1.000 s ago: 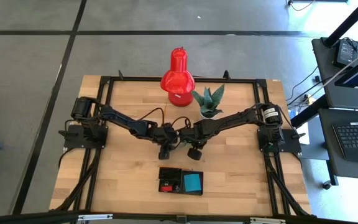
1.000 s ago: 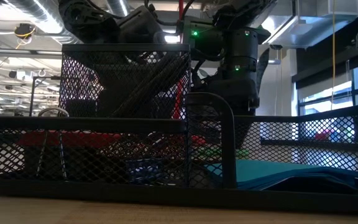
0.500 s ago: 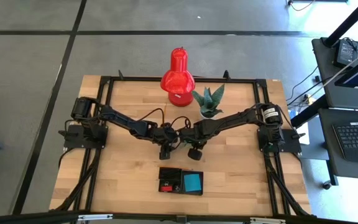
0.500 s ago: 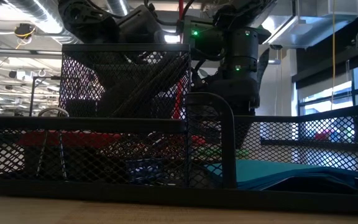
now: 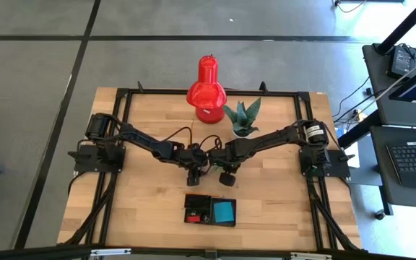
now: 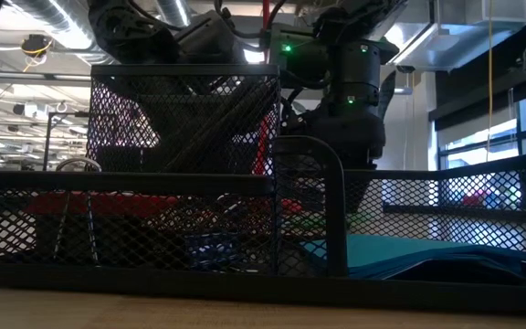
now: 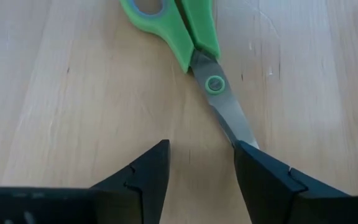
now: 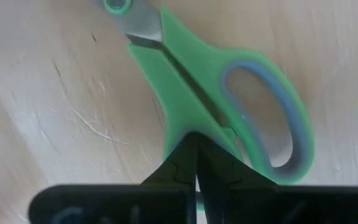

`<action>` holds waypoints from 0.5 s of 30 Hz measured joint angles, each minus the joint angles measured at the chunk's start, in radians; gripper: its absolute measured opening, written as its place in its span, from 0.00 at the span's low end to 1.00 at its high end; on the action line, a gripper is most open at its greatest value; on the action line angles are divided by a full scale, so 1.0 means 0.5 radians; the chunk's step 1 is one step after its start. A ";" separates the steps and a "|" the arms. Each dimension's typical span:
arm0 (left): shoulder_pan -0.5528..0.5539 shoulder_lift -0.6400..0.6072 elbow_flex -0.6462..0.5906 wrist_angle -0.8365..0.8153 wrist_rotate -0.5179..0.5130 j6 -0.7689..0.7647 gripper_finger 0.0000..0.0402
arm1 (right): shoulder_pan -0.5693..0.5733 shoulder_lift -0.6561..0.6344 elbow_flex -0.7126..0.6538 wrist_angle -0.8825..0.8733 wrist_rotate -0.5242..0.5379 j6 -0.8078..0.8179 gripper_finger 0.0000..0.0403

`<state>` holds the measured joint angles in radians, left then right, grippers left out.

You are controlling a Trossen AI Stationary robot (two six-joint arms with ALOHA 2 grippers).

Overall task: Pick and place office supplies into organizer
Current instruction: Put the green scissors into the desk organizer

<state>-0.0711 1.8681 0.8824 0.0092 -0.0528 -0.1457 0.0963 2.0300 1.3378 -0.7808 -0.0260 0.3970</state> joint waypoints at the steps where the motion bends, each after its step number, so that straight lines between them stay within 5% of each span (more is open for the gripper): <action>1: 0.000 0.000 0.000 0.000 0.000 0.000 0.43 | 0.001 0.002 0.012 -0.010 0.015 -0.015 0.03; 6: 0.002 0.002 0.000 -0.005 0.004 0.002 0.43 | 0.035 0.021 0.122 -0.139 0.212 -0.145 0.03; 15: 0.001 0.004 -0.003 -0.007 -0.009 0.013 0.43 | 0.077 0.014 0.318 -0.362 0.258 -0.360 0.03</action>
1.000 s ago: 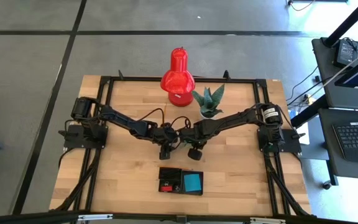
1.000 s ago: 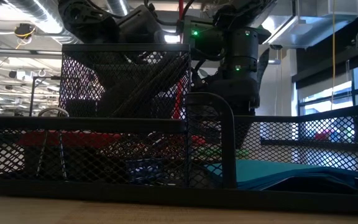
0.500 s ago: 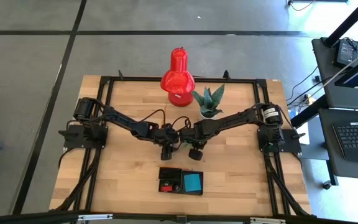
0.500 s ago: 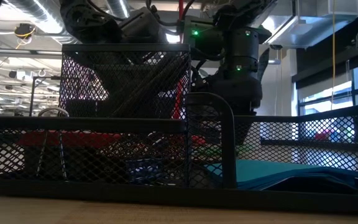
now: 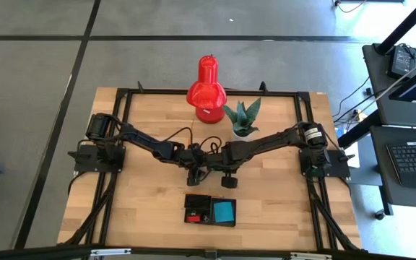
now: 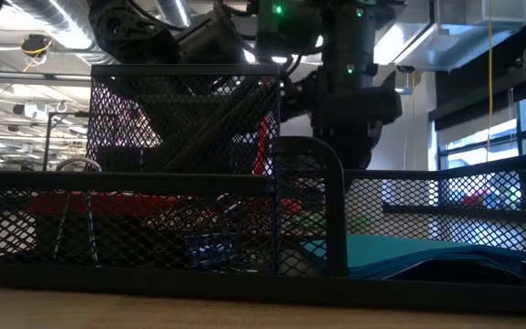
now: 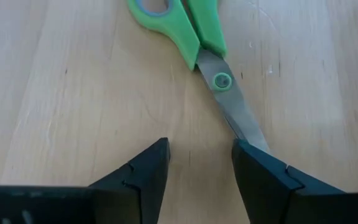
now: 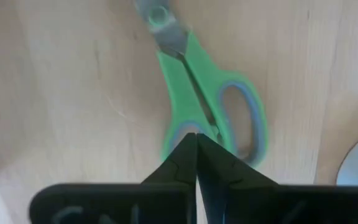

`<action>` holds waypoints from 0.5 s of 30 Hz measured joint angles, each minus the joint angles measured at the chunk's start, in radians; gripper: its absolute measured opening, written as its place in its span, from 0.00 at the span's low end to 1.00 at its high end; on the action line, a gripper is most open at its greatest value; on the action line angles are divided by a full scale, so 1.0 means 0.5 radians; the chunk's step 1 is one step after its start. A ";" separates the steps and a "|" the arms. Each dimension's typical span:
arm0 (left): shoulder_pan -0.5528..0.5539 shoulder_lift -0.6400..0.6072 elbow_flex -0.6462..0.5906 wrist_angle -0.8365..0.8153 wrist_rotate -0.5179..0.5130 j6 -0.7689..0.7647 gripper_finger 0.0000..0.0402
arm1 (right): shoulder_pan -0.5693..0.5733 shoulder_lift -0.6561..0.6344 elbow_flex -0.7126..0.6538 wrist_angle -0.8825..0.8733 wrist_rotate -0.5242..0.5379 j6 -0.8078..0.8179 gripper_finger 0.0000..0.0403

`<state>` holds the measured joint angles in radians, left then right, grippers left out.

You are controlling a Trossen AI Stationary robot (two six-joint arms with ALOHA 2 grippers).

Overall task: Pick and place office supplies into organizer
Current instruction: Put the green scissors into the desk organizer

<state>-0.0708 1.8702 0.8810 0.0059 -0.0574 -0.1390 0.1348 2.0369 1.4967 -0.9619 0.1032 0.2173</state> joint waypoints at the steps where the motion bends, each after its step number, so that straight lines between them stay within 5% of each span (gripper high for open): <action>1: 0.000 0.001 0.000 0.000 -0.001 -0.001 0.43 | 0.006 0.000 0.010 -0.002 0.001 -0.008 0.03; 11: 0.000 0.001 -0.002 0.002 0.002 0.037 0.43 | 0.069 -0.011 0.081 -0.239 0.121 -0.079 0.03; 15: 0.001 0.001 -0.003 0.004 0.005 0.041 0.43 | 0.195 -0.100 0.030 -0.305 0.551 -0.074 0.03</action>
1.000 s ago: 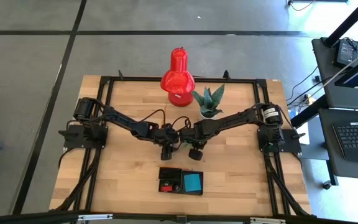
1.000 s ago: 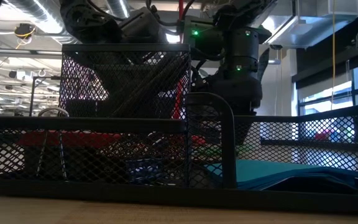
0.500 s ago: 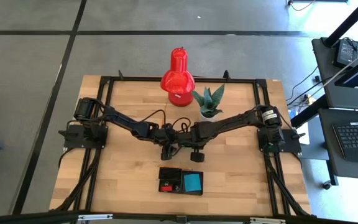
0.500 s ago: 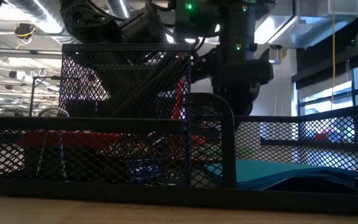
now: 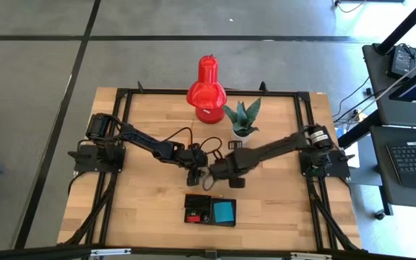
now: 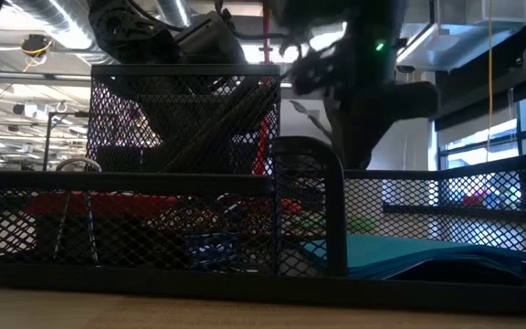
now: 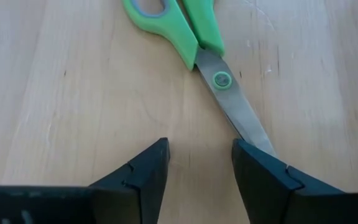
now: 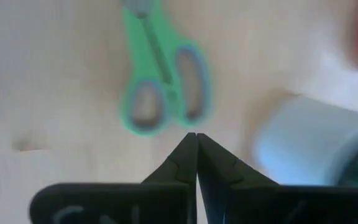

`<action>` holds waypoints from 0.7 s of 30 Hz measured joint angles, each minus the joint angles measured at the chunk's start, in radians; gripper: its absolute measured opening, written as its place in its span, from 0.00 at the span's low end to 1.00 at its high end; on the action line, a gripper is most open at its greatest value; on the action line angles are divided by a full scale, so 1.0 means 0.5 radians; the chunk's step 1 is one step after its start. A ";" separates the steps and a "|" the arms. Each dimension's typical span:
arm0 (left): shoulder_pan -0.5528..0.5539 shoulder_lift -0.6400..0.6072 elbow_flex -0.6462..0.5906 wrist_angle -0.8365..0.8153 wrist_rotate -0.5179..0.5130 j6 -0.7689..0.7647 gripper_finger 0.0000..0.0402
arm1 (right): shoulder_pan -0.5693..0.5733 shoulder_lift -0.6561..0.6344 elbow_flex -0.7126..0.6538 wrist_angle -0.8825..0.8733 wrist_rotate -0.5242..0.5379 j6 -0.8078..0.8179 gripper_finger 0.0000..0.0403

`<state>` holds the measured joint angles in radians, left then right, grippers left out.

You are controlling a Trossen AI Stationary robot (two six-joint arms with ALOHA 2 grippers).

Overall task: Pick and place office supplies into organizer
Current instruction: Put the green scissors into the desk organizer

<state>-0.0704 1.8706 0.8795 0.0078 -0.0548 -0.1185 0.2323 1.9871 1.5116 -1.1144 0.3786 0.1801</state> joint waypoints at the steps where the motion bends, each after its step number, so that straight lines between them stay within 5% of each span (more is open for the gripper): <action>1: 0.000 0.000 0.000 0.000 0.001 0.001 0.43 | 0.037 -0.033 -0.018 0.004 0.087 0.006 0.03; 6: 0.000 0.000 0.000 0.000 0.001 0.002 0.43 | 0.192 -0.221 -0.144 0.137 0.177 -0.004 0.03; 21: 0.000 0.000 0.000 0.001 0.002 0.003 0.42 | 0.119 -0.687 -1.039 1.231 -0.334 -0.110 0.03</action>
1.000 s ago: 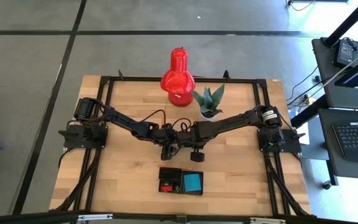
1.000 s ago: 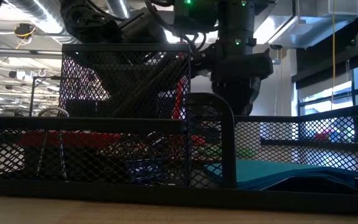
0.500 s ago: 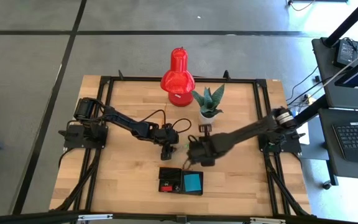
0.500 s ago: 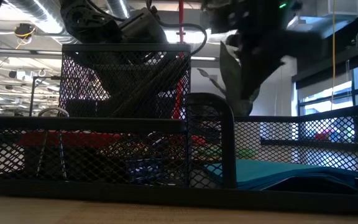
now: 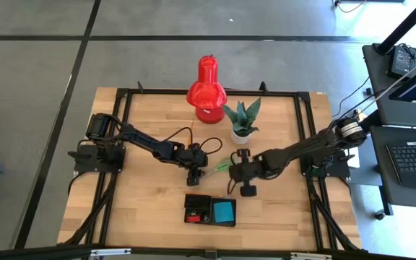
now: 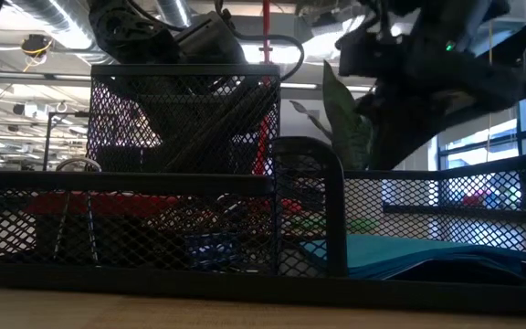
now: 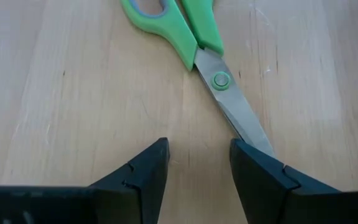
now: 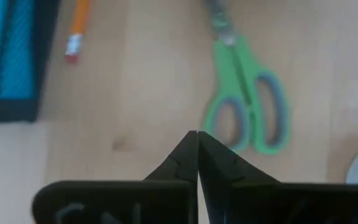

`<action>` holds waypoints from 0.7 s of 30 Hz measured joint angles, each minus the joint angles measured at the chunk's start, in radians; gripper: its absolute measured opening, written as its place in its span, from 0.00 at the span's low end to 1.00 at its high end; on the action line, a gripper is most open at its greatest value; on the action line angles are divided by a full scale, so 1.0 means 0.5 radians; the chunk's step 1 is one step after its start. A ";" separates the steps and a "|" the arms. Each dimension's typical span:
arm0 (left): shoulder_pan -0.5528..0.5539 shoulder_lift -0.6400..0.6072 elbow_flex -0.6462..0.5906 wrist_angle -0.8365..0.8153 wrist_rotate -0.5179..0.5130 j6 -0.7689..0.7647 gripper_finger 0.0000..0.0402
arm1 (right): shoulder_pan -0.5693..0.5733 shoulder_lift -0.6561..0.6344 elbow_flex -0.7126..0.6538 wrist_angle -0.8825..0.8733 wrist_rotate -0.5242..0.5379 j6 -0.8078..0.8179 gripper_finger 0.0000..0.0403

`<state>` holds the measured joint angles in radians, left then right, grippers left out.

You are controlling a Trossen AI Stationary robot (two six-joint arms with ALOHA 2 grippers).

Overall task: Pick and place office supplies into organizer
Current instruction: Put the green scissors into the desk organizer

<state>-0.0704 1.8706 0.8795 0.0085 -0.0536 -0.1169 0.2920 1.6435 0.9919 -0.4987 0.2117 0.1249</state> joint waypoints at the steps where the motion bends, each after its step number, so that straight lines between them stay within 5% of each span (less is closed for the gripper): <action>1: 0.000 0.000 0.000 0.000 0.000 0.000 0.41 | -0.026 -0.016 -0.037 0.057 -0.001 0.003 0.03; 8: 0.001 0.000 -0.001 0.003 0.000 0.000 0.41 | -0.130 -0.034 -0.097 0.174 -0.009 -0.043 0.08; 21: 0.001 0.001 -0.001 0.004 0.001 -0.002 0.40 | -0.191 -0.033 -0.097 0.247 -0.006 -0.259 0.45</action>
<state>-0.0700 1.8709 0.8791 0.0105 -0.0532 -0.1181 0.1963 1.6268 0.9436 -0.3753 0.2085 -0.0046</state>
